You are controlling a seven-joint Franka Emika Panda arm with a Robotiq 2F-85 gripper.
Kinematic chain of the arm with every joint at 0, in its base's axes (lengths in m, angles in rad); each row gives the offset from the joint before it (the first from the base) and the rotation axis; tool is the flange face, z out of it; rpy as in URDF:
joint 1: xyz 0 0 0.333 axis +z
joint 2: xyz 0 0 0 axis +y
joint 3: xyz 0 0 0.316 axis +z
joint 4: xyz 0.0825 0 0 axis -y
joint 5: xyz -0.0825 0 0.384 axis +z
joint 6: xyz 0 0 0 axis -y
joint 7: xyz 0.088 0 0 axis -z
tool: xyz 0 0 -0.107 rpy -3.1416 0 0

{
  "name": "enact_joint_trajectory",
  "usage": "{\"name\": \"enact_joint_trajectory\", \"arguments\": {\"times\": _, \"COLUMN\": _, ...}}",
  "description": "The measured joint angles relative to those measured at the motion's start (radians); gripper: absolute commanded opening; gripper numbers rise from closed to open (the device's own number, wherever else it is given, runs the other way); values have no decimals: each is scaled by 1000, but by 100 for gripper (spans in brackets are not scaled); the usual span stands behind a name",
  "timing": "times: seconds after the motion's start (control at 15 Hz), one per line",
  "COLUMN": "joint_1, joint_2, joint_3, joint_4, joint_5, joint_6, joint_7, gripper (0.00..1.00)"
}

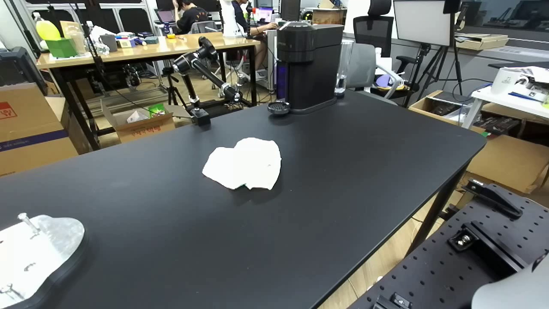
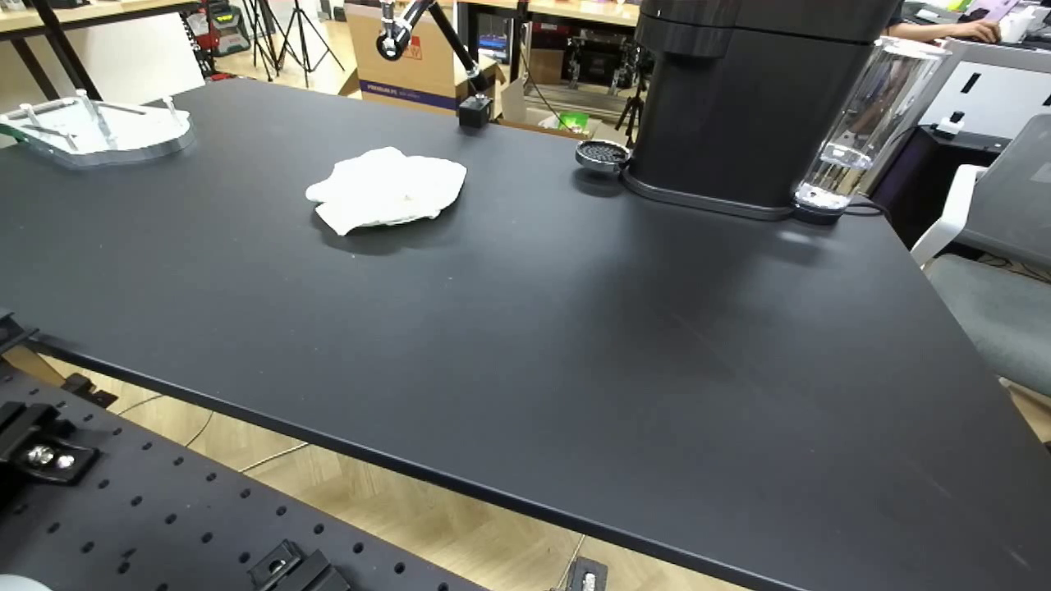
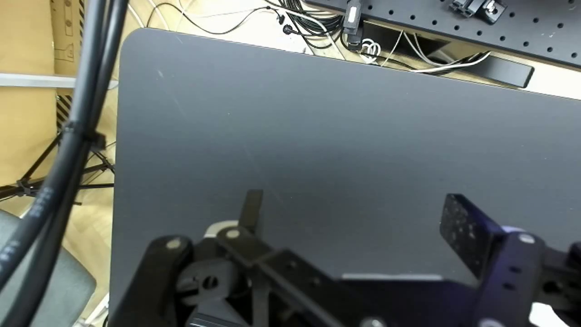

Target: Hang the towel on the metallic object

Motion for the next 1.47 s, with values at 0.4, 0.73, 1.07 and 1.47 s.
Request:
{"name": "enact_joint_trajectory", "arguments": {"times": 0.4, "joint_1": 24, "joint_2": 44, "joint_3": 31, "joint_4": -18, "joint_5": -1, "joint_6": 79, "joint_7": 27, "gripper": 100}}
{"name": "enact_joint_trajectory", "arguments": {"times": 0.73, "joint_1": 69, "joint_2": 207, "joint_3": 108, "joint_4": -46, "joint_5": 20, "joint_6": 267, "joint_7": 184, "gripper": 100}}
{"name": "enact_joint_trajectory", "arguments": {"times": 1.07, "joint_1": 77, "joint_2": 378, "joint_3": 219, "joint_4": -92, "joint_5": -46, "joint_6": 571, "joint_7": 426, "gripper": 100}}
{"name": "enact_joint_trajectory", "arguments": {"times": 1.47, "joint_1": 85, "joint_2": 543, "joint_3": 290, "joint_4": -100, "joint_5": -149, "joint_6": 777, "joint_7": 692, "gripper": 100}}
